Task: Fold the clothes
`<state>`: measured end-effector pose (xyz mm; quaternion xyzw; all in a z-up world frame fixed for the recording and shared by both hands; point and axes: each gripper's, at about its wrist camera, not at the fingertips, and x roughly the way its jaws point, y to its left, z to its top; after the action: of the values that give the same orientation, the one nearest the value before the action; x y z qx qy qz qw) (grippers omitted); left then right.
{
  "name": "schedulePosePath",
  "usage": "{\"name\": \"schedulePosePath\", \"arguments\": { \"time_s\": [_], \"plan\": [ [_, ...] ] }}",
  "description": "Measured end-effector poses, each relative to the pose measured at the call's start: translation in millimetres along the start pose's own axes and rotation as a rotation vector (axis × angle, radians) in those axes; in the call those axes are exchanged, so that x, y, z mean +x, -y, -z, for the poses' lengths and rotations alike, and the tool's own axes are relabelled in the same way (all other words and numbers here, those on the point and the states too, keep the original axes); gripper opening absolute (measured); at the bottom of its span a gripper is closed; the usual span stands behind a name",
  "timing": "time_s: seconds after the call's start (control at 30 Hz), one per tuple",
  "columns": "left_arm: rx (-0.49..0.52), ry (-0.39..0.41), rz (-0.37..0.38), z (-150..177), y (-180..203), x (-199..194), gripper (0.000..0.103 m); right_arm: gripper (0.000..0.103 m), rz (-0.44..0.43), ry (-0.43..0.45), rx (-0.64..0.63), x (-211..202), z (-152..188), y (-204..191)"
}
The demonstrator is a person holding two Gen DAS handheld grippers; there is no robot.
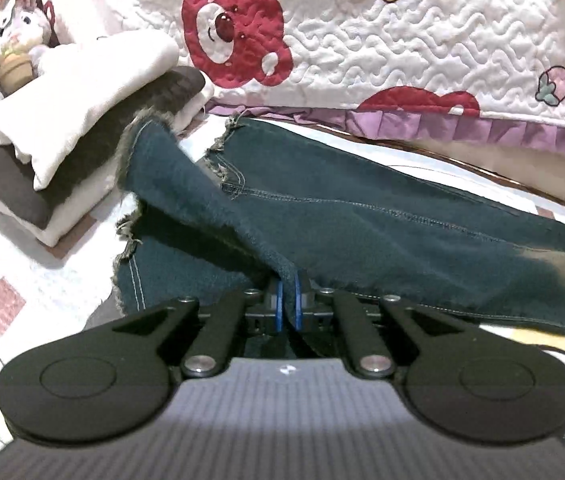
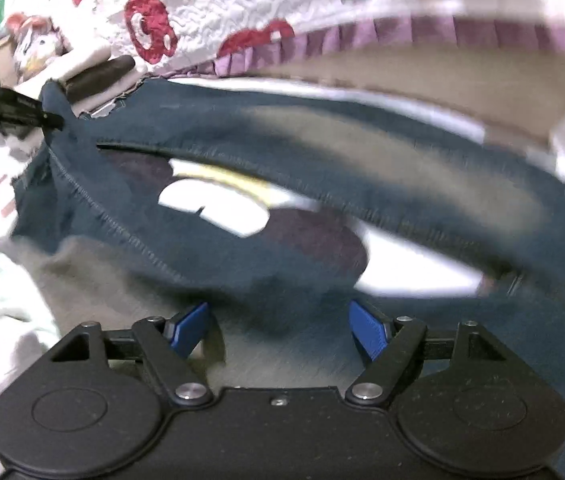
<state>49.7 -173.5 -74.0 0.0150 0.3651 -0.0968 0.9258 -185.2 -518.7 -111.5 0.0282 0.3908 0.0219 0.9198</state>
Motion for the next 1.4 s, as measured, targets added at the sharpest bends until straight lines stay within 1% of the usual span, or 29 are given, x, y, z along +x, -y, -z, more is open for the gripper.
{"name": "schedulePosePath", "arguments": {
  "time_s": [0.03, 0.1, 0.17, 0.2, 0.27, 0.3, 0.33, 0.4, 0.47, 0.57, 0.6, 0.63, 0.67, 0.7, 0.73, 0.77, 0.8, 0.83, 0.87, 0.9, 0.93, 1.1, 1.17, 1.2, 1.23, 1.3, 1.33, 1.37, 1.4],
  "plan": [
    [-0.003, -0.004, -0.001, 0, 0, 1, 0.005, 0.081, 0.005, 0.015, -0.038, -2, -8, 1],
    [-0.009, -0.011, -0.002, 0, 0, 2, 0.005, 0.081, -0.012, 0.035, -0.069, -1, -25, 11],
    [-0.015, -0.018, -0.003, 0, -1, 3, 0.005, 0.081, -0.084, 0.007, -0.064, 8, -38, 25],
    [-0.016, -0.019, -0.004, -1, 0, 3, 0.005, 0.081, -0.109, -0.013, -0.069, 13, -43, 31],
    [-0.013, -0.015, -0.008, -5, 3, 4, 0.005, 0.079, -0.101, -0.083, -0.122, 28, -41, 37],
    [-0.006, -0.015, -0.011, -6, 5, 4, 0.005, 0.075, -0.103, -0.120, -0.141, 35, -39, 40],
    [0.005, -0.015, -0.015, -7, 7, 4, 0.005, 0.072, -0.120, -0.149, -0.133, 38, -33, 42],
    [0.028, -0.017, -0.023, -9, 10, 4, 0.005, 0.072, -0.161, -0.126, -0.075, 32, -19, 48],
    [0.034, -0.027, -0.034, -7, 12, 6, 0.005, 0.073, -0.165, -0.068, -0.027, 22, -4, 51],
    [0.012, -0.054, -0.051, -3, 10, 13, 0.005, 0.075, -0.131, -0.050, -0.135, 18, 4, 35],
    [-0.008, -0.065, -0.053, -2, 7, 16, 0.005, 0.076, -0.127, -0.060, -0.151, 18, 2, 31],
    [-0.018, -0.069, -0.053, -2, 6, 15, 0.005, 0.075, -0.125, -0.068, -0.168, 17, 0, 27],
    [-0.015, -0.067, -0.054, -2, 6, 12, 0.005, 0.072, -0.124, -0.071, -0.184, 16, 0, 25],
    [-0.012, -0.065, -0.054, -2, 6, 10, 0.005, 0.061, -0.127, -0.071, -0.196, 14, -1, 23],
    [-0.009, -0.062, -0.054, -2, 6, 7, 0.005, 0.046, -0.137, -0.066, -0.194, 14, -1, 23],
    [-0.006, -0.060, -0.055, -2, 6, 4, 0.005, 0.037, -0.148, -0.062, -0.192, 13, -1, 23],
    [-0.003, -0.058, -0.055, -2, 6, 1, 0.005, 0.026, -0.152, -0.055, -0.193, 12, -1, 23],
    [0.001, -0.055, -0.055, -2, 7, -2, 0.005, 0.017, -0.139, -0.044, -0.202, 12, -1, 20],
    [0.004, -0.053, -0.056, -2, 7, -5, 0.005, 0.013, -0.126, -0.032, -0.213, 11, 0, 18],
    [0.007, -0.051, -0.056, -2, 7, -7, 0.005, 0.010, -0.112, -0.017, -0.220, 10, -1, 16],
    [0.010, -0.048, -0.056, -2, 7, -10, 0.005, 0.009, -0.102, 0.010, -0.208, 7, -2, 17],
    [0.025, -0.037, -0.058, -2, 8, -24, 0.005, 0.008, -0.089, 0.155, -0.109, -14, -17, 32],
    [0.031, -0.032, -0.059, -2, 8, -30, 0.005, 0.007, -0.062, 0.208, -0.100, -20, -20, 37],
    [0.035, -0.030, -0.059, -2, 8, -33, 0.007, 0.007, -0.035, 0.232, -0.118, -21, -21, 37],
    [0.031, -0.026, -0.059, -2, 8, -33, 0.008, 0.006, 0.029, 0.248, -0.202, -18, -19, 30],
    [0.011, -0.013, -0.056, -5, 9, -30, 0.017, 0.006, 0.144, 0.276, -0.343, -11, -17, 17],
    [0.002, -0.006, -0.054, -6, 9, -28, 0.023, 0.006, 0.158, 0.277, -0.334, -9, -19, 17],
    [-0.008, 0.000, -0.053, -7, 9, -27, 0.038, 0.006, 0.167, 0.274, -0.315, -7, -20, 19],
    [-0.010, 0.012, -0.048, -8, 9, -26, 0.053, 0.006, 0.167, 0.260, -0.268, -5, -21, 24]
  ]
}}
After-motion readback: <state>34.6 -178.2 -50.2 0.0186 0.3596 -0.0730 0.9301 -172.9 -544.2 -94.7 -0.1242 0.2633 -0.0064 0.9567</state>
